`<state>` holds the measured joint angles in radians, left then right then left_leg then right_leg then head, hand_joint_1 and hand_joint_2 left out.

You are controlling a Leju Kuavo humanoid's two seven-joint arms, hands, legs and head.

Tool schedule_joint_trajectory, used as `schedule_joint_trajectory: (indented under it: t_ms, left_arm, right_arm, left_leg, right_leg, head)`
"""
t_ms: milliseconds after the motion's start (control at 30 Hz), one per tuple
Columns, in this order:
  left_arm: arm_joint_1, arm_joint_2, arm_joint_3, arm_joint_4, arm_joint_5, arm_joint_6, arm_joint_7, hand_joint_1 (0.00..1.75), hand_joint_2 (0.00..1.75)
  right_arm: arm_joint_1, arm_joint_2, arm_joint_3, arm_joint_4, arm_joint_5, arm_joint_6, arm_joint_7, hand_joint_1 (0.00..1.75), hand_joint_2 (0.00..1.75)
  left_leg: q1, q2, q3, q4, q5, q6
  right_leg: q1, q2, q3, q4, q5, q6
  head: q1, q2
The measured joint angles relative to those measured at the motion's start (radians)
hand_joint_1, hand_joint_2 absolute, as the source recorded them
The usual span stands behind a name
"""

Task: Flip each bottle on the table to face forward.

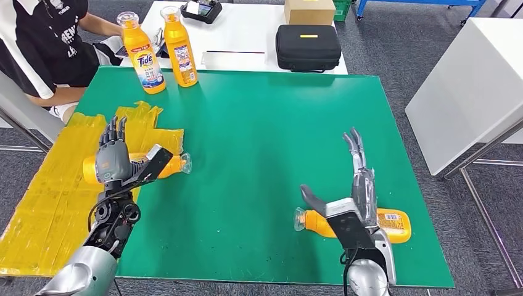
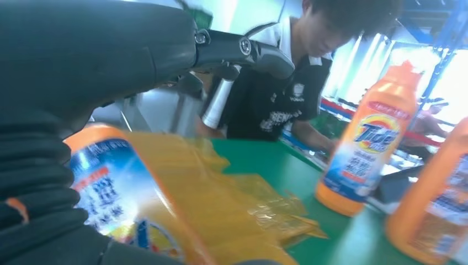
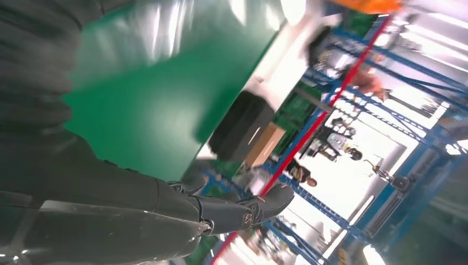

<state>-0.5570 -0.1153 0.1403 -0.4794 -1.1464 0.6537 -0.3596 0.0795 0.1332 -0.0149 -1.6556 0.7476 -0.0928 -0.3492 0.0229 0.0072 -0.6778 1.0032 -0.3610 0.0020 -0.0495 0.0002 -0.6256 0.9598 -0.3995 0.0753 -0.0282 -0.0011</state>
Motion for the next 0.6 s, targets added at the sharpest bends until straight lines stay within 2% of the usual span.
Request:
schedule_joint_trajectory:
  t_ms: [67,167,233,300,600]
  left_arm:
    - [0.009,-0.014,0.016,-0.028,0.107,-0.062,-0.079,0.00,1.75]
    - [0.026,-0.037,0.040,-0.089,0.309,-0.218,-0.184,0.00,1.75]
    - [0.034,-0.049,0.050,-0.131,0.432,-0.328,-0.207,0.00,1.75]
    - [0.038,-0.057,0.055,-0.164,0.512,-0.395,-0.205,0.00,1.75]
    - [0.041,-0.066,0.055,-0.218,0.610,-0.452,-0.207,0.00,1.75]
  right_arm:
    - [0.003,-0.013,0.000,0.000,0.097,0.004,0.019,0.00,1.75]
    - [0.002,-0.052,0.005,0.007,0.211,0.036,0.045,0.00,1.75]
    - [0.003,-0.094,0.015,0.021,0.259,0.078,0.047,0.00,1.75]
    - [0.009,-0.142,0.022,0.037,0.277,0.114,0.036,0.00,1.75]
    - [0.049,-0.277,0.024,0.075,0.273,0.180,0.021,0.00,1.75]
  left_leg:
    - [0.000,0.000,0.000,0.000,0.000,0.000]
    - [0.000,0.000,0.000,0.000,0.000,0.000]
    - [0.000,0.000,0.000,0.000,0.000,0.000]
    - [0.000,-0.001,-0.001,0.000,0.000,0.000]
    - [0.000,-0.001,-0.001,0.000,0.000,0.000]
  right_leg:
    - [0.000,0.000,0.000,0.000,0.000,0.000]
    - [0.000,0.000,0.000,0.000,0.000,0.000]
    - [0.000,0.000,0.000,0.000,0.000,0.000]
    - [0.000,0.000,0.000,0.000,0.000,0.000]
    - [0.000,0.000,0.000,0.000,0.000,0.000]
  head:
    - [0.000,0.000]
    - [0.000,0.000]
    - [0.000,0.000]
    - [0.000,0.000]
    - [0.000,0.000]
